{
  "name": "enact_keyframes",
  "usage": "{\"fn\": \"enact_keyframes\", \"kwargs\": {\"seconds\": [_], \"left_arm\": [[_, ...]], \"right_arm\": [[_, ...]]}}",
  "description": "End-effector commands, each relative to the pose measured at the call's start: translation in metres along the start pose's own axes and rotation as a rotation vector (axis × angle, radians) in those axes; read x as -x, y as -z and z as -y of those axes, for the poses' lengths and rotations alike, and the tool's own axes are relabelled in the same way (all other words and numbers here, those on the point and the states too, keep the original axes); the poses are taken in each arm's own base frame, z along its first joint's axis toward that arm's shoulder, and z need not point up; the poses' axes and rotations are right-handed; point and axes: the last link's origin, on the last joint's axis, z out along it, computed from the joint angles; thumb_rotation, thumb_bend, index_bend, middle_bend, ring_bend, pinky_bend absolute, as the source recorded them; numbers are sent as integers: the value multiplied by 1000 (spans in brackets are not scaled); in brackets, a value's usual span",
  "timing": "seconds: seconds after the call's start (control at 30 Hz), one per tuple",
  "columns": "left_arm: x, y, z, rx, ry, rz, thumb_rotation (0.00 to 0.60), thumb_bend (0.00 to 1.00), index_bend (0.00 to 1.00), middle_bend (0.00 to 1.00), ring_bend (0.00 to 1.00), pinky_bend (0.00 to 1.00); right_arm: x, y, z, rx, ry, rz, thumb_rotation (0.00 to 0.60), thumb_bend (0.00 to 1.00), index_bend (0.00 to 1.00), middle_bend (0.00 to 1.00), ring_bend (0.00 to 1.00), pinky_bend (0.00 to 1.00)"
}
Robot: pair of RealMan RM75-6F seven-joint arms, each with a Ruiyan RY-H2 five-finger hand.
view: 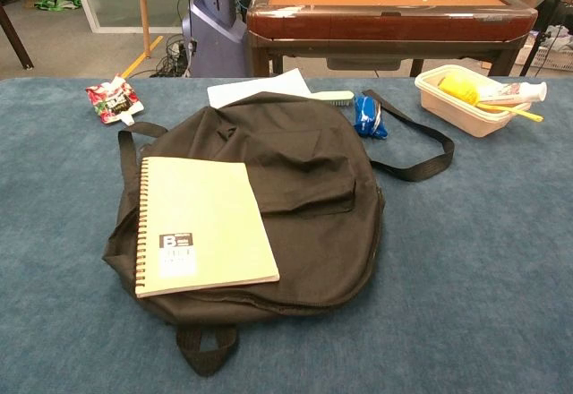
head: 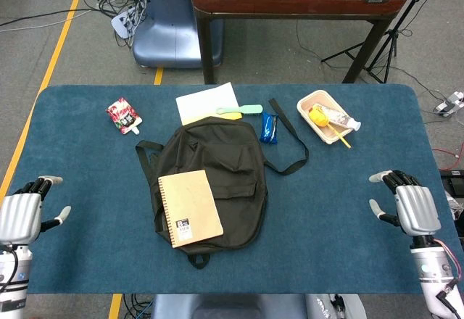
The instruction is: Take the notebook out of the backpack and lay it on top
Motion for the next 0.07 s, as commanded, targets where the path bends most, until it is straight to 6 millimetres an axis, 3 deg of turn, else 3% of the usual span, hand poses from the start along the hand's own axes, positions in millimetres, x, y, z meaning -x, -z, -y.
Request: {"fn": "enact_keyframes", "kwargs": {"seconds": [0.03,0.07], "left_arm": [[0,19,-3,-9,-2,7,600,172,344,326,377,523],[0,22,-4,-11,0,8,600,172,344,326,377,520]], "right_arm": [[-1,5,-1,5,-12,-6,600,329,383,345,243,326],[-1,6,-1,5,-12,-6,600,329,383,345,243,330]]}}
